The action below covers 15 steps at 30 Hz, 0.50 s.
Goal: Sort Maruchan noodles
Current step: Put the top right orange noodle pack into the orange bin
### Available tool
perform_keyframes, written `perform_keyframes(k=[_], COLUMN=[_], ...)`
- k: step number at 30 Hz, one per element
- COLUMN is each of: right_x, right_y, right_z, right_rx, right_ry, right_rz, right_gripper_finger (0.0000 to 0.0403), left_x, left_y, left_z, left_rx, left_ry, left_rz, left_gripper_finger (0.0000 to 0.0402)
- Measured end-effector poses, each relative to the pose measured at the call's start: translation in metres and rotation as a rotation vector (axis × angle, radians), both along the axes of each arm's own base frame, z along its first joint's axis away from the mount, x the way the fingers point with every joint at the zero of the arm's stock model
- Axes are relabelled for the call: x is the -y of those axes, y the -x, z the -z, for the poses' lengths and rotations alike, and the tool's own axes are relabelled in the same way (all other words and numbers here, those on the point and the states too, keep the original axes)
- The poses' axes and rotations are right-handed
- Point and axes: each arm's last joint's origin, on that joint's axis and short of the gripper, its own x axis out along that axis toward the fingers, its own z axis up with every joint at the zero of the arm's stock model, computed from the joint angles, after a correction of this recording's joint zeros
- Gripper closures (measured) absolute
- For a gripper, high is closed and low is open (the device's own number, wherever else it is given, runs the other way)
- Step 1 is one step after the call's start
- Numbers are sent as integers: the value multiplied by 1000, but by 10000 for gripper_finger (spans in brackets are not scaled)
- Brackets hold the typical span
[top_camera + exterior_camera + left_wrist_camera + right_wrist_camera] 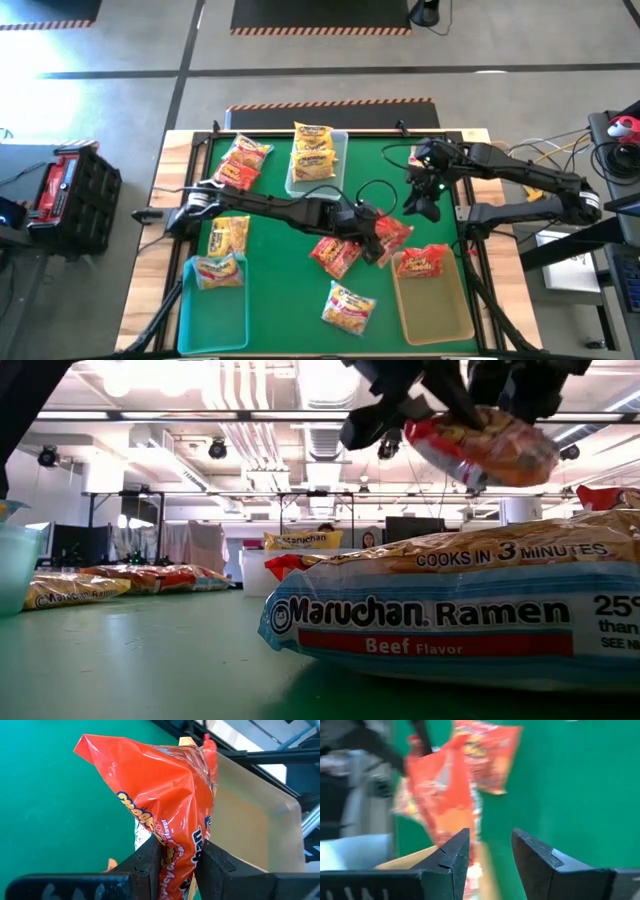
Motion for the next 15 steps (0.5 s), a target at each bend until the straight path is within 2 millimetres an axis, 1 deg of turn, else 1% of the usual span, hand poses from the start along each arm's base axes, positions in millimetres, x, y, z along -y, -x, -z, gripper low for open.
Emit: perform_keyframes(k=[4,6,11,15], right_x=[-6,-7,-8,-12], right_y=[3,4,6,14], right_z=[3,4,3,-1], right_rx=[59,71,48,3], right_ry=[-148,-180,-215,-275], right_rz=[-108,-129,-94,-29], right_gripper_finger=[255,255,259,264], left_x=[8,12,27,36], left_y=[-6,-10,-23,-35], left_z=[8,11,7,11], left_rx=[-9,0,44,37], left_ry=[-12,-20,-68,-111], left_rz=[19,34,105,198], left_gripper_finger=[326,326,326,326])
